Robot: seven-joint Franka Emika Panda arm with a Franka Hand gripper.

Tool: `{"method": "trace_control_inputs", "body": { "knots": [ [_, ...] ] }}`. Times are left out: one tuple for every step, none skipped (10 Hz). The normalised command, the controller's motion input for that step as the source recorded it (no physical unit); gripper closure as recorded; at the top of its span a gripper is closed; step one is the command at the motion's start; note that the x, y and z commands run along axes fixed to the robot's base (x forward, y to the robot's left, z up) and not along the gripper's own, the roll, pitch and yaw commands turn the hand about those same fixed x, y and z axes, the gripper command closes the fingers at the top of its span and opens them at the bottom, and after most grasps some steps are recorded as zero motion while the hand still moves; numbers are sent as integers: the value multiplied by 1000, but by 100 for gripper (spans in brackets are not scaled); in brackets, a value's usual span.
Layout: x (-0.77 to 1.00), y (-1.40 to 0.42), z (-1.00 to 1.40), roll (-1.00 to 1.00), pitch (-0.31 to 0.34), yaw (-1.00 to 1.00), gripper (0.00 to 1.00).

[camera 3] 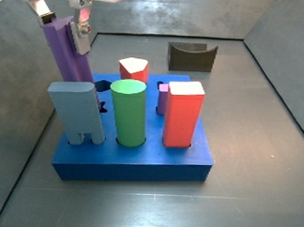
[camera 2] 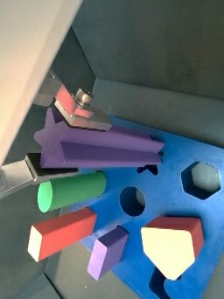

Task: Pick up the star object. Move up. Place the star object on the fixture. Regrasp the star object. Move to above the board. Insert the star object.
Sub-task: Insert the star object.

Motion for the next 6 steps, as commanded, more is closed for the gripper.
{"method": "trace_control_inputs", "body": {
  "knots": [
    [294,0,-220,-83,30,-463,100],
    [277,0,-260,-30,51,-489,100],
    [129,0,-266,-7,31,-329,100],
    [6,0,-320,0,0,-214,100],
    [0,0,-386,0,0,-97,100],
    [0,0,-409,49,6,0,100]
  ]
}}
